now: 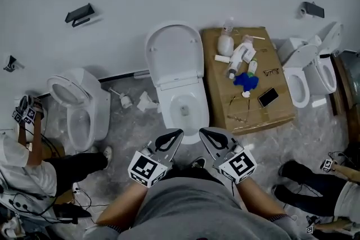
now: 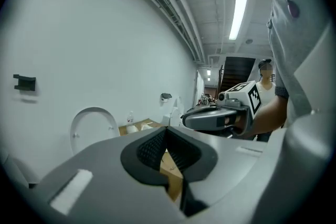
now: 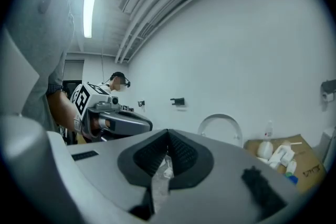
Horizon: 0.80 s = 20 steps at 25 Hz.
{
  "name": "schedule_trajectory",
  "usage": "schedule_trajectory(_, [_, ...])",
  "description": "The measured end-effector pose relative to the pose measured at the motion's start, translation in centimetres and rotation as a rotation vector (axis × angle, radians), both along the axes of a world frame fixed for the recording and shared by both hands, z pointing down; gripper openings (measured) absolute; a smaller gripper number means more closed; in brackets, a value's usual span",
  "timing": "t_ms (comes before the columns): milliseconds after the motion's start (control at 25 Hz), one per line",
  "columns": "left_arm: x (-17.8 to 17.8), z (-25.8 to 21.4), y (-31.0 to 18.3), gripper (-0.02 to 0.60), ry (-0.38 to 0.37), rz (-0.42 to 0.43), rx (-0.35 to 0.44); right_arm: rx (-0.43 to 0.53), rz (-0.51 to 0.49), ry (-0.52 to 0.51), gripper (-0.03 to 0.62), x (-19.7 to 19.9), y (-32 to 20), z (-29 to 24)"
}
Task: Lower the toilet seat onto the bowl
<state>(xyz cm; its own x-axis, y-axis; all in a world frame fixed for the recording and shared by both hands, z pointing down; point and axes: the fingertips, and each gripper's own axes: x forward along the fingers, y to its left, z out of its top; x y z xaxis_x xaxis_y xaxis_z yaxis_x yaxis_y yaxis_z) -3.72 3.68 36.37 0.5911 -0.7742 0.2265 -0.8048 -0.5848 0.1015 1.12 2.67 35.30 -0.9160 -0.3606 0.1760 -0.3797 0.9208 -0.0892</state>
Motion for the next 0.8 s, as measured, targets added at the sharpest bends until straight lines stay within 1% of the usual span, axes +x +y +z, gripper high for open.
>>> schedule_trajectory(120, [-0.7, -2.0, 0.0, 0.011, 0.011, 0.007, 0.033, 0.009, 0.005, -0.008, 0.014, -0.9, 0.1, -1.8])
schedule_trajectory(240, [-1.4, -3.6, 0.1, 0.009, 0.011, 0.011, 0.043, 0.023, 0.019, -0.023, 0.012, -1.6, 0.0, -3.5])
schedule_trajectory(320, [-1.9, -4.6, 0.1, 0.011, 0.009, 0.024, 0.071, 0.031, 0.028, -0.035, 0.012, -2.1, 0.1, -4.3])
schedule_trajectory(400, [-2.3, -5.4, 0.1, 0.009, 0.02, 0.031, 0.097, 0.047, 0.025, -0.027, 0.012, -2.8, 0.3, -5.3])
schedule_trajectory(520, [-2.8, -6.0, 0.1, 0.009, 0.019, 0.054, 0.117, 0.066, 0.015, -0.026, 0.012, -3.9, 0.5, -6.3])
schedule_trajectory(640, [-3.2, -6.8, 0.1, 0.009, 0.022, 0.061, 0.125, 0.074, 0.001, -0.021, 0.012, -4.8, 0.8, -6.7])
schedule_trajectory(800, [-3.6, -6.6, 0.1, 0.011, 0.025, 0.072, 0.12, 0.082, 0.006, -0.021, 0.014, -5.2, 0.6, -7.0])
